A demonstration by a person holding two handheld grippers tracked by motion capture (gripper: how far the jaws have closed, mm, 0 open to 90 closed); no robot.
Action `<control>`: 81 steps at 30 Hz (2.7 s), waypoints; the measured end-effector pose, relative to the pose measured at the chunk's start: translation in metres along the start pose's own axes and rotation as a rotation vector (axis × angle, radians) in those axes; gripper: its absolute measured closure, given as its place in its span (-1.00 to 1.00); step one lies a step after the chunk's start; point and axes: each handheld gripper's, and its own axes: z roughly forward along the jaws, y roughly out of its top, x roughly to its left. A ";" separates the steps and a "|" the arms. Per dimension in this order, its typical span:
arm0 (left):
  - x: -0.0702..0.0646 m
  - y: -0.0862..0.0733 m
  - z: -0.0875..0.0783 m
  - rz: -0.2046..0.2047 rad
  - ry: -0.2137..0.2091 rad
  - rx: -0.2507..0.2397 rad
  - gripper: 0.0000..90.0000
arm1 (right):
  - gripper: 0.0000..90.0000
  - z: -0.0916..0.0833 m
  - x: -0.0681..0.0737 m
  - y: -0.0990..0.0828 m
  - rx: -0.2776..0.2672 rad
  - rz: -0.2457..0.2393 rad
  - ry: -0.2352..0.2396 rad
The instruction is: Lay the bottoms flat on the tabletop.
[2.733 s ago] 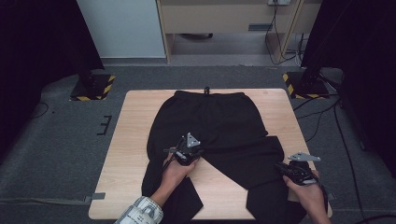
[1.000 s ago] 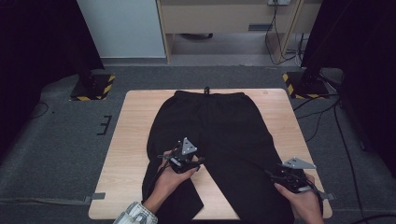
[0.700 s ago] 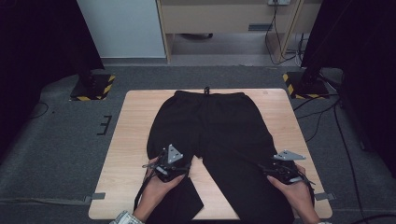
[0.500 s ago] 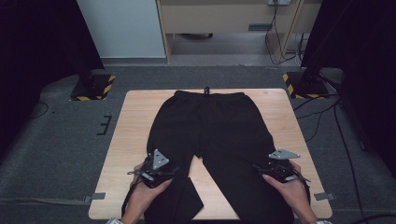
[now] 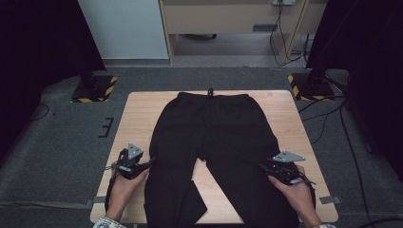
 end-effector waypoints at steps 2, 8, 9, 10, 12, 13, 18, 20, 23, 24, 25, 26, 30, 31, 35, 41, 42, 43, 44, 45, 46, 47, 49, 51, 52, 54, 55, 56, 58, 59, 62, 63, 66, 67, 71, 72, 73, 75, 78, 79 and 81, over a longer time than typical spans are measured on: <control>0.007 -0.001 0.003 -0.028 -0.007 -0.002 -0.02 | 0.34 -0.001 -0.001 0.000 0.004 0.001 -0.001; 0.019 0.004 0.022 -0.056 -0.033 0.015 0.04 | 0.52 -0.002 0.001 0.000 0.006 -0.015 0.017; 0.021 0.007 0.028 -0.062 -0.045 0.023 0.01 | 0.59 -0.002 0.004 0.002 0.004 -0.025 0.028; 0.021 0.009 0.031 -0.068 -0.051 0.020 0.01 | 0.62 -0.002 0.005 0.002 0.002 -0.030 0.032; 0.021 0.010 0.034 -0.084 -0.067 0.019 0.01 | 0.67 -0.003 0.008 0.005 -0.004 -0.042 0.038; 0.020 0.011 0.036 -0.084 -0.076 0.026 0.02 | 0.68 -0.004 0.009 0.005 -0.003 -0.048 0.044; 0.022 0.015 0.046 -0.087 -0.050 0.101 0.25 | 0.68 -0.002 0.012 0.006 0.001 -0.060 0.053; 0.024 0.014 0.049 -0.119 -0.079 0.095 0.40 | 0.68 -0.002 0.012 0.007 0.001 -0.068 0.051; 0.021 0.016 0.049 -0.080 -0.090 0.100 0.66 | 0.67 -0.005 0.011 0.007 -0.007 -0.069 0.046; 0.021 0.017 0.050 -0.073 -0.091 0.107 0.74 | 0.67 -0.005 0.011 0.008 -0.009 -0.067 0.045; 0.022 0.018 0.050 -0.066 -0.092 0.117 0.87 | 0.67 -0.006 0.011 0.008 -0.013 -0.067 0.046; 0.023 0.020 0.051 -0.062 -0.094 0.123 0.93 | 0.67 -0.007 0.010 0.008 -0.015 -0.068 0.046; 0.029 0.027 0.056 -0.042 -0.071 0.134 0.96 | 0.67 -0.007 0.011 0.008 -0.016 -0.067 0.046; 0.032 0.031 0.058 -0.037 -0.066 0.132 0.96 | 0.67 -0.007 0.011 0.008 -0.015 -0.068 0.044; 0.046 0.049 0.069 -0.010 -0.036 0.128 0.96 | 0.66 -0.004 0.014 0.007 0.005 -0.079 0.049; 0.054 0.055 0.080 -0.047 -0.035 0.102 0.74 | 0.58 0.006 0.024 0.010 0.035 -0.101 0.072; 0.054 0.053 0.076 -0.048 -0.037 0.087 0.64 | 0.55 0.008 0.027 0.011 0.037 -0.112 0.079; 0.053 0.051 0.072 -0.046 -0.037 0.076 0.50 | 0.52 0.010 0.030 0.012 0.041 -0.115 0.089; 0.052 0.049 0.066 -0.043 -0.035 0.071 0.35 | 0.50 0.011 0.034 0.014 0.042 -0.125 0.096; 0.052 0.046 0.059 -0.047 -0.029 0.054 0.28 | 0.47 0.013 0.038 0.016 0.043 -0.130 0.105; 0.052 0.046 0.059 -0.047 -0.029 0.054 0.23 | 0.44 0.015 0.043 0.017 0.045 -0.139 0.115; 0.052 0.040 0.049 -0.054 -0.028 0.031 0.23 | 0.44 0.015 0.043 0.017 0.045 -0.139 0.115; 0.051 0.022 0.025 -0.074 -0.030 0.005 0.12 | 0.39 0.021 0.057 0.024 0.044 -0.166 0.142; 0.048 0.010 0.009 -0.086 -0.046 0.010 0.09 | 0.37 0.024 0.063 0.027 0.044 -0.183 0.148; 0.046 0.006 0.003 -0.081 -0.061 0.017 0.10 | 0.36 0.026 0.065 0.028 0.045 -0.189 0.148; 0.038 -0.003 -0.011 -0.059 -0.071 0.023 0.10 | 0.35 0.028 0.067 0.028 0.046 -0.194 0.147; 0.031 -0.008 -0.018 -0.052 -0.104 0.023 0.09 | 0.35 0.028 0.068 0.028 0.046 -0.193 0.146; 0.025 -0.012 -0.022 -0.035 -0.120 0.026 0.07 | 0.34 0.028 0.067 0.028 0.046 -0.194 0.145; 0.015 -0.019 -0.030 -0.017 -0.154 0.037 0.02 | 0.33 0.027 0.066 0.028 0.044 -0.190 0.141; 0.011 -0.023 -0.033 -0.020 -0.185 0.041 0.01 | 0.33 0.026 0.065 0.027 0.042 -0.185 0.139; 0.002 -0.030 -0.036 -0.003 -0.218 0.076 -0.07 | 0.31 0.024 0.060 0.027 0.036 -0.169 0.135; -0.005 -0.035 -0.037 0.015 -0.238 0.103 -0.09 | 0.31 0.024 0.058 0.026 0.031 -0.163 0.132; -0.014 -0.042 -0.029 0.040 -0.274 0.166 -0.18 | 0.30 0.023 0.055 0.026 0.028 -0.153 0.129; -0.015 -0.042 -0.027 0.056 -0.270 0.156 -0.22 | 0.30 0.022 0.055 0.027 0.026 -0.150 0.129; -0.017 -0.041 -0.027 0.082 -0.267 0.157 0.22 | 0.30 0.019 0.054 0.028 0.013 -0.149 0.128; -0.018 -0.041 -0.029 0.101 -0.276 0.166 0.36 | 0.30 0.019 0.053 0.027 0.013 -0.146 0.127; -0.018 -0.041 -0.030 0.102 -0.278 0.171 0.53 | 0.30 0.019 0.052 0.027 0.014 -0.144 0.127; -0.017 -0.041 -0.030 0.111 -0.275 0.177 0.68 | 0.30 0.019 0.052 0.027 0.013 -0.145 0.124; -0.012 -0.038 -0.028 0.113 -0.282 0.191 0.96 | 0.30 0.019 0.050 0.026 0.018 -0.143 0.123; -0.006 -0.035 -0.025 0.109 -0.261 0.199 0.97 | 0.30 0.019 0.049 0.026 0.016 -0.137 0.120; -0.001 -0.031 -0.021 0.124 -0.239 0.206 0.97 | 0.30 0.018 0.048 0.026 0.016 -0.136 0.121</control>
